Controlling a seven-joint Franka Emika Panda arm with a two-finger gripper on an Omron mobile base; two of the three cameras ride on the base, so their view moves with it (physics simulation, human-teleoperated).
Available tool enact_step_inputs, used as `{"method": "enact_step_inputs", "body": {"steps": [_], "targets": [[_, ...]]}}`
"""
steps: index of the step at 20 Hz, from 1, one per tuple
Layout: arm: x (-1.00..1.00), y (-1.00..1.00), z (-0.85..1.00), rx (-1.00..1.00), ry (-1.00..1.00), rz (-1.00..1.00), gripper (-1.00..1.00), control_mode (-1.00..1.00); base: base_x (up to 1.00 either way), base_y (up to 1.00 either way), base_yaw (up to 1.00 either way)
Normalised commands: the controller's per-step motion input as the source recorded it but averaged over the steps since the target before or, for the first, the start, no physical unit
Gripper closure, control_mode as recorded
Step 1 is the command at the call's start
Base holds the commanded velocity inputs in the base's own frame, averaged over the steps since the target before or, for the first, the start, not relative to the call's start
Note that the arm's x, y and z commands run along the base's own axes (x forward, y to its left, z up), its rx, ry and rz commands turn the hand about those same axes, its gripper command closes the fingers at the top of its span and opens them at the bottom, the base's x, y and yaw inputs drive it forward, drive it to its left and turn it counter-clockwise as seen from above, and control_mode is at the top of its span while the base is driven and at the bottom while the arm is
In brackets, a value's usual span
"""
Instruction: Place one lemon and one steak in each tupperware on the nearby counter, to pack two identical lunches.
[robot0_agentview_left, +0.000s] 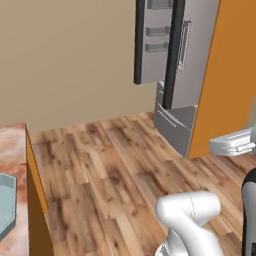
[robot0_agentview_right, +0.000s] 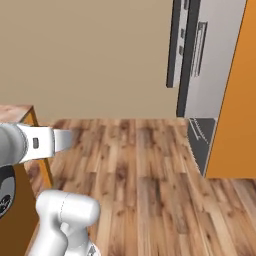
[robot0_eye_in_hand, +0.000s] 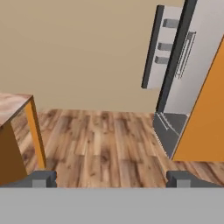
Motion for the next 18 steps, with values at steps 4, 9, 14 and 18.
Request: {"method": "enact_step_inputs", "body": {"steps": [4, 9, 14, 18], "targets": [[0.00, 0.00, 0.00, 0.00, 0.00, 0.00, -1.00, 1.00, 1.00, 0.03, -0.10], [0.00, 0.00, 0.00, 0.00, 0.00, 0.00, -1.00, 1.00, 1.00, 0.07, -0.13], [0.00, 0.00, 0.00, 0.00, 0.00, 0.00, -1.00, 1.00, 1.00, 0.06, -0.22], [0.00, 0.00, 0.00, 0.00, 0.00, 0.00, -1.00, 1.00, 1.00, 0.07, -0.31]]}}
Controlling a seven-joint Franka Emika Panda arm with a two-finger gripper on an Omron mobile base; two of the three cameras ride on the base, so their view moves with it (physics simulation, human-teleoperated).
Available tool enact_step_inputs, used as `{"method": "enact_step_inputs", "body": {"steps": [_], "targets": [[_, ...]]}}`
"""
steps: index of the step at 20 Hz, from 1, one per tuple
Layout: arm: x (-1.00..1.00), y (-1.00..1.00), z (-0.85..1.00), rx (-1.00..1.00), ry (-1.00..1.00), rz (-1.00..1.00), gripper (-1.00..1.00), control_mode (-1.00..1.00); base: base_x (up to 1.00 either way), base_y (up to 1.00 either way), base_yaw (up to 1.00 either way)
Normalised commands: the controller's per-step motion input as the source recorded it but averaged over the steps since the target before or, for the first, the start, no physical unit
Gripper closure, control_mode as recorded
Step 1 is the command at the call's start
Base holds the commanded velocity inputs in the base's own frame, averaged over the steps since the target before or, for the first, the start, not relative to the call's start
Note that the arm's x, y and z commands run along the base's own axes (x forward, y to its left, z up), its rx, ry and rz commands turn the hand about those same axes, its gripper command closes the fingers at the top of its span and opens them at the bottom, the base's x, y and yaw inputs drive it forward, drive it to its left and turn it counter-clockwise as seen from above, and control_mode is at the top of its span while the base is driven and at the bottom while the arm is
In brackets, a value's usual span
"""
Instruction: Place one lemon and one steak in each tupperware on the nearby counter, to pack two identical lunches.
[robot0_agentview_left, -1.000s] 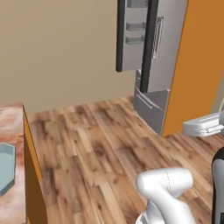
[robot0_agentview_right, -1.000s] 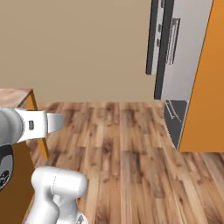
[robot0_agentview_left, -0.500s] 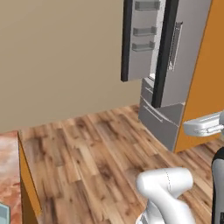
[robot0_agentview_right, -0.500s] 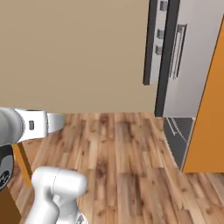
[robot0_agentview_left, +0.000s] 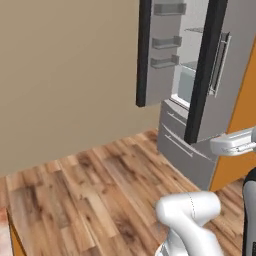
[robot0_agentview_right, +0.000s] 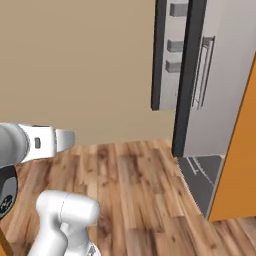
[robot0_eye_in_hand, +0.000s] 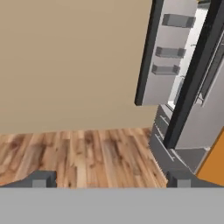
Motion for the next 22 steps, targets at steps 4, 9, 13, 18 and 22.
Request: {"method": "enact_step_inputs", "body": {"steps": [4, 9, 13, 18, 22], "targets": [[0.00, 0.00, 0.00, 0.00, 0.00, 0.00, -1.00, 1.00, 0.94, 0.17, -0.38], [0.00, 0.00, 0.00, 0.00, 0.00, 0.00, -1.00, 1.00, 0.78, 0.35, -0.47], [0.00, 0.00, 0.00, 0.00, 0.00, 0.00, -1.00, 1.00, 0.71, 0.40, -0.52], [0.00, 0.00, 0.00, 0.00, 0.00, 0.00, -1.00, 1.00, 0.64, 0.56, -0.52], [0.00, 0.00, 0.00, 0.00, 0.00, 0.00, -1.00, 1.00, 0.60, 0.65, -0.53]]}}
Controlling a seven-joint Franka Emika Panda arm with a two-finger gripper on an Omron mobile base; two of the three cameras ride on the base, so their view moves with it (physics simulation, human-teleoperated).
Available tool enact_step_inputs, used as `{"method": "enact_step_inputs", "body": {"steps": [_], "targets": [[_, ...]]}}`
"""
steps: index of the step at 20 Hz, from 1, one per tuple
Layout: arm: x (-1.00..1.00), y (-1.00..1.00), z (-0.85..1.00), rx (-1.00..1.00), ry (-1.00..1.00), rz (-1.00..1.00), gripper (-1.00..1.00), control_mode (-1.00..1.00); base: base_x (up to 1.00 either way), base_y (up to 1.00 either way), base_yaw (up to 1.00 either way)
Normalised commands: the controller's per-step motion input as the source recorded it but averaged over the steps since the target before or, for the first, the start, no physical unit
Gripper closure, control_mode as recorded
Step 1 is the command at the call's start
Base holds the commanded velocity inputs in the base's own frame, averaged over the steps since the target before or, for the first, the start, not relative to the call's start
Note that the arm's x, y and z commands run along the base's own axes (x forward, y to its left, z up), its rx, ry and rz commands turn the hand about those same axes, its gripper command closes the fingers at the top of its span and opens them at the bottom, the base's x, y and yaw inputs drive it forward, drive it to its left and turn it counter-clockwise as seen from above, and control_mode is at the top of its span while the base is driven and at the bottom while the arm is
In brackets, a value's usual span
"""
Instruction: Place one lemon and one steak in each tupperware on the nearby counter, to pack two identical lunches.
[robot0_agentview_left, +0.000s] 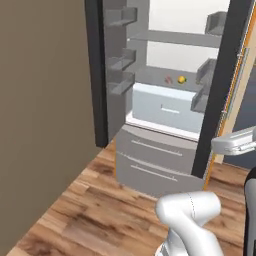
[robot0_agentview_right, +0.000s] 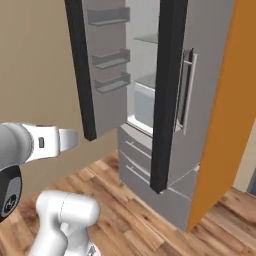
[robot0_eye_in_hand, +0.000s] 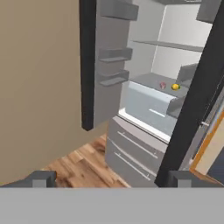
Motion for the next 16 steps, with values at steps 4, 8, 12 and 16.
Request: {"method": "enact_step_inputs", "body": {"steps": [4, 8, 12, 16], "targets": [[0.00, 0.00, 0.00, 0.00, 0.00, 0.00, -1.00, 1.00, 0.66, 0.69, -0.53], [0.00, 0.00, 0.00, 0.00, 0.00, 0.00, -1.00, 1.00, 0.62, 0.70, -0.53], [0.00, 0.00, 0.00, 0.00, 0.00, 0.00, -1.00, 1.00, 0.64, 0.68, -0.52], [0.00, 0.00, 0.00, 0.00, 0.00, 0.00, -1.00, 1.00, 0.65, 0.43, -0.46]]}}
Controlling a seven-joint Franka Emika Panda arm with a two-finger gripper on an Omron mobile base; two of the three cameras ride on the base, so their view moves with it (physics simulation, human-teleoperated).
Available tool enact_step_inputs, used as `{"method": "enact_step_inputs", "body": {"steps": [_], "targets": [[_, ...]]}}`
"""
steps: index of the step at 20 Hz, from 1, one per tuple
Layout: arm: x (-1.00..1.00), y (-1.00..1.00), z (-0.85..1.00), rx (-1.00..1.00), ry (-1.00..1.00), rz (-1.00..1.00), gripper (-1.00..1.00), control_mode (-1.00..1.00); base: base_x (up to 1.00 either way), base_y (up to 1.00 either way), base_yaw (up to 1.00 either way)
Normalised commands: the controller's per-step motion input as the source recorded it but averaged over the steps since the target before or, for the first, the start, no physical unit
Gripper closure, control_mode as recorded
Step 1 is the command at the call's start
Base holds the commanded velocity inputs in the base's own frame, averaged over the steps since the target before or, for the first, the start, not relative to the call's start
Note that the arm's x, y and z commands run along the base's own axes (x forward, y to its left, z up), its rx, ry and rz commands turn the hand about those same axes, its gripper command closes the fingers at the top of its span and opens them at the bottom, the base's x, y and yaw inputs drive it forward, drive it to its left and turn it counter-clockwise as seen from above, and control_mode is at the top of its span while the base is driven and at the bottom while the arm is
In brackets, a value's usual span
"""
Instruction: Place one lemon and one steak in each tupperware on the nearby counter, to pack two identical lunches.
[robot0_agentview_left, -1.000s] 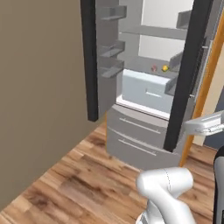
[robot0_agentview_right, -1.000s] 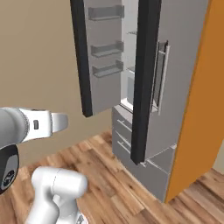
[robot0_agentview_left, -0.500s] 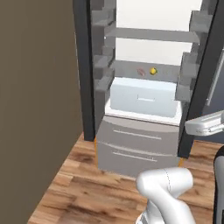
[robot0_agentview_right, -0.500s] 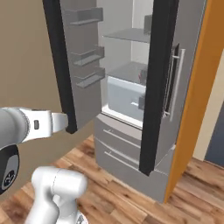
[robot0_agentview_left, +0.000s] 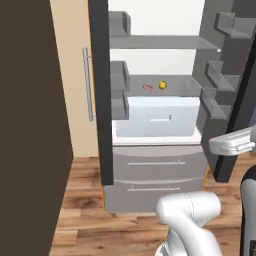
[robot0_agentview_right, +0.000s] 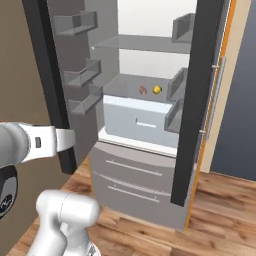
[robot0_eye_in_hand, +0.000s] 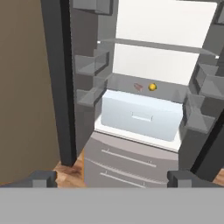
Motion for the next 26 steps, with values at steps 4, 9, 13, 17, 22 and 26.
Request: {"method": "enact_step_inputs", "body": {"steps": [4, 9, 13, 17, 22, 26], "targets": [[0.00, 0.00, 0.00, 0.00, 0.00, 0.00, -1.00, 1.00, 0.36, -0.03, -0.19], [0.00, 0.00, 0.00, 0.00, 0.00, 0.00, -1.00, 1.00, 0.00, -0.24, -0.02], [0.00, 0.00, 0.00, 0.00, 0.00, 0.00, -1.00, 1.00, 0.00, -0.11, 0.00], [0.00, 0.00, 0.00, 0.00, 0.00, 0.00, -1.00, 1.00, 0.17, 0.00, -0.03], [0.00, 0.00, 0.00, 0.00, 0.00, 0.00, -1.00, 1.00, 0.58, 0.00, -0.16], [0.00, 0.00, 0.00, 0.00, 0.00, 0.00, -1.00, 1.00, 0.73, 0.00, -0.20]]}}
